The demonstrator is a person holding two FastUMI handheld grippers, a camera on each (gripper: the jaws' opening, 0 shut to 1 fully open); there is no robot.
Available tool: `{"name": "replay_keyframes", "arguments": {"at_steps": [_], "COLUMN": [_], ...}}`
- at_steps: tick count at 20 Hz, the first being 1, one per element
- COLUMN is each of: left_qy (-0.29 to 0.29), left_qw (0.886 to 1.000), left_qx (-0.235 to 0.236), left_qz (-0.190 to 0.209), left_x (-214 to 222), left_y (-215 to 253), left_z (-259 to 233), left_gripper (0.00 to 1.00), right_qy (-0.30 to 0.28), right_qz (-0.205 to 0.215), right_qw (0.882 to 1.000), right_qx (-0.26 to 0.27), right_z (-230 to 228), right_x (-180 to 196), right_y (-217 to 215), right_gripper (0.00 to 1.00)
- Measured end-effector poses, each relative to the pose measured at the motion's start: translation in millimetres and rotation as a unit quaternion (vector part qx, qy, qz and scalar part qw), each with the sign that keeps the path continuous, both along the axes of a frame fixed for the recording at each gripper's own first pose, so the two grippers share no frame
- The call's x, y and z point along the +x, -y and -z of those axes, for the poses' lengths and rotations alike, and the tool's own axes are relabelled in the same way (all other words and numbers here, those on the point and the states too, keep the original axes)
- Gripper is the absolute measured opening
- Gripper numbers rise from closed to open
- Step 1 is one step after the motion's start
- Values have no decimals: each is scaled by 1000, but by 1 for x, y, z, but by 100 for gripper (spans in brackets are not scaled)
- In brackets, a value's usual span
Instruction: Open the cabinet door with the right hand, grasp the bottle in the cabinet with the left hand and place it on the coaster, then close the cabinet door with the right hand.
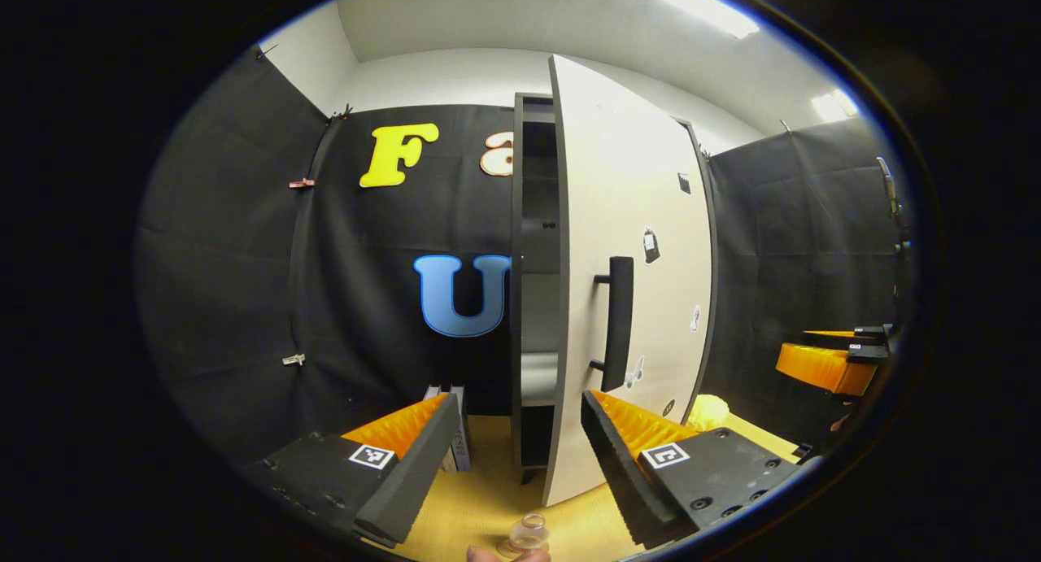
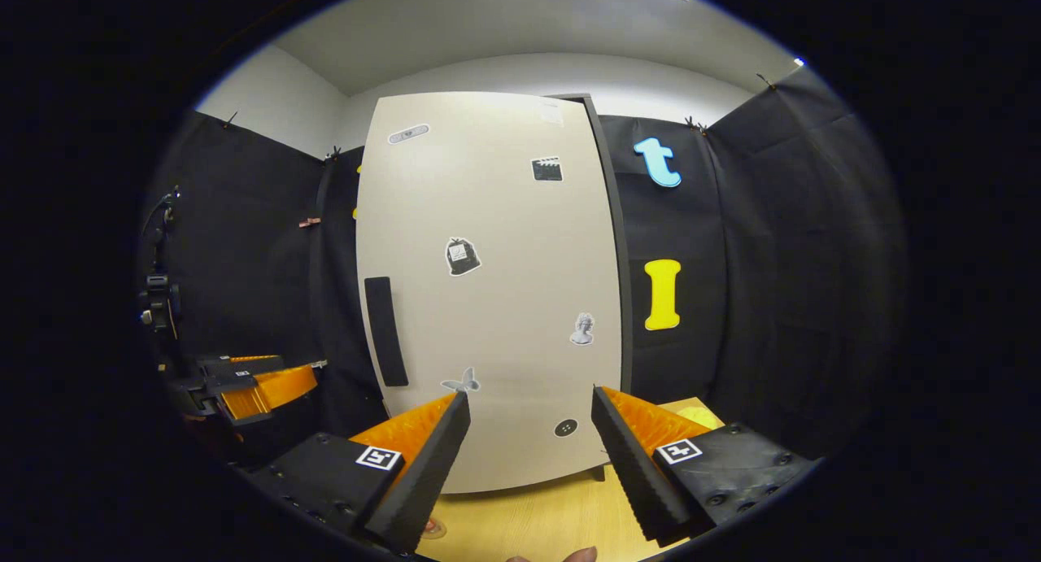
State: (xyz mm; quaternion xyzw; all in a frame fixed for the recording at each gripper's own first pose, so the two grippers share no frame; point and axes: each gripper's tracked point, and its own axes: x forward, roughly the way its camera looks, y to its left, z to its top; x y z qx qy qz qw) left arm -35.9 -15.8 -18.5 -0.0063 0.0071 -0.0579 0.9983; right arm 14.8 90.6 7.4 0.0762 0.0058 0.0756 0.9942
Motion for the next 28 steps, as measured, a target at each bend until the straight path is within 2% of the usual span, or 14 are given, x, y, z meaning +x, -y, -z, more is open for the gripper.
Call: {"name": "replay_keyframes", "arguments": {"at_steps": [9,11,12,28], "left_qy": [2,2,2,6], "left_qw": [1000,1000,1000,1000], "left_qx": [5,7,7,9], "left_qz": [10,13,13,19], "left_x": [0,0,0,-7], "left_y": [20,24,26,36], "left_z": [-2,-2,-3,-5], "left_gripper": [95,92,95,95], "right_qy": [9,13,15,25], "right_qz": [58,67,68,73], "right_qw": [998,998,997,996], "right_qx": [-12,-17,-18,-35], "right_z": [-3,-4,-6,-6], "right_x": [-4,-5,-5,-10], "right_y": [42,47,48,50], "right_gripper": [98,98,98,98]}}
